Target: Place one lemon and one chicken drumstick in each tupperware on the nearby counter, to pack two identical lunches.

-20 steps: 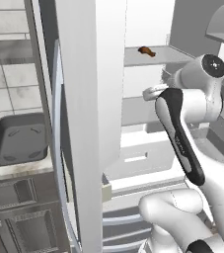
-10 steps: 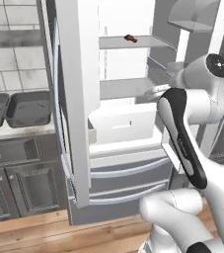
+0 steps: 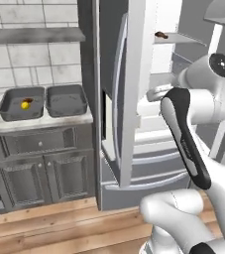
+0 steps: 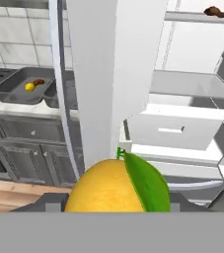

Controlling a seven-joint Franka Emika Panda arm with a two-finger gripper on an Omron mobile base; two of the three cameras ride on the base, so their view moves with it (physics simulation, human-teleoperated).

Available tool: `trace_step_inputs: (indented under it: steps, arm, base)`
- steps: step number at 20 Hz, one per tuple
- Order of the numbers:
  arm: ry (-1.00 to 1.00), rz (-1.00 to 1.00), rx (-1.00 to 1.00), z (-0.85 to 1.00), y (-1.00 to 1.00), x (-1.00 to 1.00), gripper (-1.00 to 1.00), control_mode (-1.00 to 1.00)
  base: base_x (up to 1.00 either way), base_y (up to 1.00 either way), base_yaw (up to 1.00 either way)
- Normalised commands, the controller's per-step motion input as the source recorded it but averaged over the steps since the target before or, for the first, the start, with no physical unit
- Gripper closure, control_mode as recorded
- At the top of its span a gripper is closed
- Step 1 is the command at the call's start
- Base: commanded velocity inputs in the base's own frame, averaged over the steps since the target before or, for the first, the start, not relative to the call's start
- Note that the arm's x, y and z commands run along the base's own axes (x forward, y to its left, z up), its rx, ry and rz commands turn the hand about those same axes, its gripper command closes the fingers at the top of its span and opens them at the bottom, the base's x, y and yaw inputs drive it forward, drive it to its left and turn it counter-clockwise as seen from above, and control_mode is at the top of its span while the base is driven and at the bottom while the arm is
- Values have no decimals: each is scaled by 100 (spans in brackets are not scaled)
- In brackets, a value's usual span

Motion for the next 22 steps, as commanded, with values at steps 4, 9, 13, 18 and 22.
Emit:
trace_step_inputs:
  steps: [4, 9, 13, 18, 22]
  arm:
    - [0, 0, 0, 0, 0, 0, 100, 100]
    - [0, 0, 0, 0, 0, 0, 100, 100]
    - [0, 0, 0, 0, 0, 0, 100, 100]
    - [0, 0, 0, 0, 0, 0, 100, 100]
    - [0, 0, 0, 0, 0, 0, 100, 100]
  base:
    - [0, 100, 0]
    - [7, 100, 0]
    - [48, 61, 0]
    - [90, 3, 0]
    - [100, -2, 0]
